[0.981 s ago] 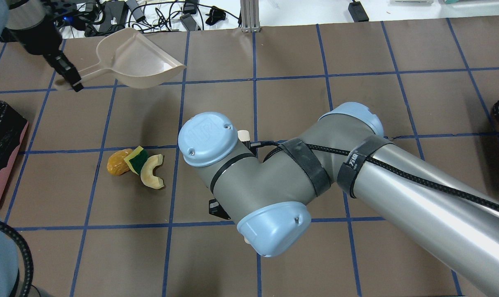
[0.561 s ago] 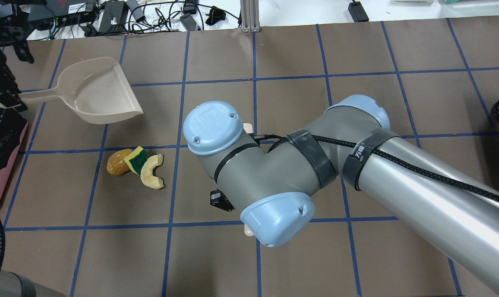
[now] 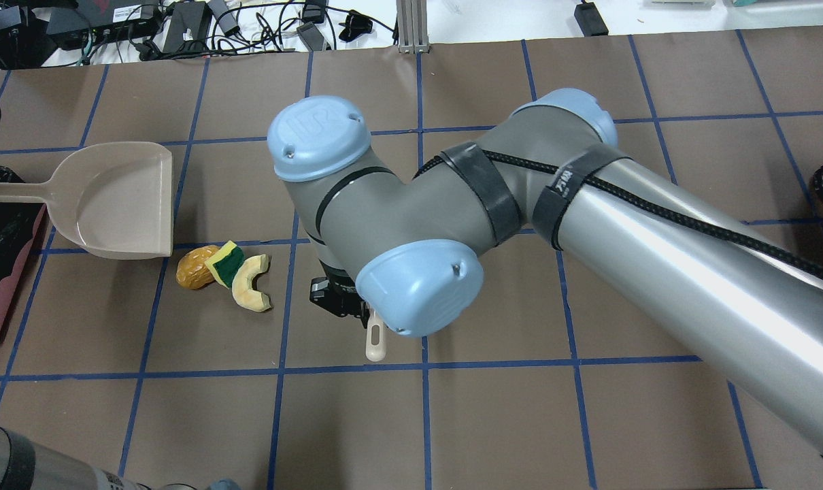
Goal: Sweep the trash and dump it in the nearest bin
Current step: 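Sweep the trash into the dustpan with the brush in the right gripper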
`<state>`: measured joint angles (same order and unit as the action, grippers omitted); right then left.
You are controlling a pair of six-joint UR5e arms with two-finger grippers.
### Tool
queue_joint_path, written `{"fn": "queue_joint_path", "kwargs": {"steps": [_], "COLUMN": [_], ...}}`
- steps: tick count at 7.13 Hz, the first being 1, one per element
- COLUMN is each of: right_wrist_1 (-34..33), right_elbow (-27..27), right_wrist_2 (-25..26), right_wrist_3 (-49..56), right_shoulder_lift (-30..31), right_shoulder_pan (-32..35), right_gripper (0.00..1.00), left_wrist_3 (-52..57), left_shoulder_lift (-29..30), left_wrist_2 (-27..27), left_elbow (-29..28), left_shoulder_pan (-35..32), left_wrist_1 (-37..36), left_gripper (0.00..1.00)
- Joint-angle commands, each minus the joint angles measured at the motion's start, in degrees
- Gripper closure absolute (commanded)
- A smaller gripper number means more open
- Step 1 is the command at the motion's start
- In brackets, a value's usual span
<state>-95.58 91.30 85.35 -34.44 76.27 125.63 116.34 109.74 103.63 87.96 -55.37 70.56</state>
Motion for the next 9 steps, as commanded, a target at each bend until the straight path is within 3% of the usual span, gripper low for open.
{"fn": "queue_joint_path", "kwargs": {"steps": [1,4,9], "right_wrist_1": [-0.1,-2.0,-9.8], "right_elbow": [-4.4,-11.8,-13.9], "right_wrist_2": [-0.9,-4.4,-8.7], "right_wrist_3": [-3.8,-16.4,-25.4], "right_shoulder_lift": [-5.1,-13.1,-19.7], "right_shoulder_pan": [2.4,9.9,15.3], "right_gripper": [1.00,1.00,1.00], "left_wrist_3": [9.4,12.1,12.6], "left_shoulder_lift": [0.5,2.0,2.1], "left_wrist_2": [-0.3,-0.4,0.1], "left_elbow": [4.0,5.1,10.2], "left_shoulder_pan": [0.6,0.6,1.0], "left_wrist_1": [-7.3,-8.8,-14.1], "left_gripper": [1.00,1.00,1.00]}}
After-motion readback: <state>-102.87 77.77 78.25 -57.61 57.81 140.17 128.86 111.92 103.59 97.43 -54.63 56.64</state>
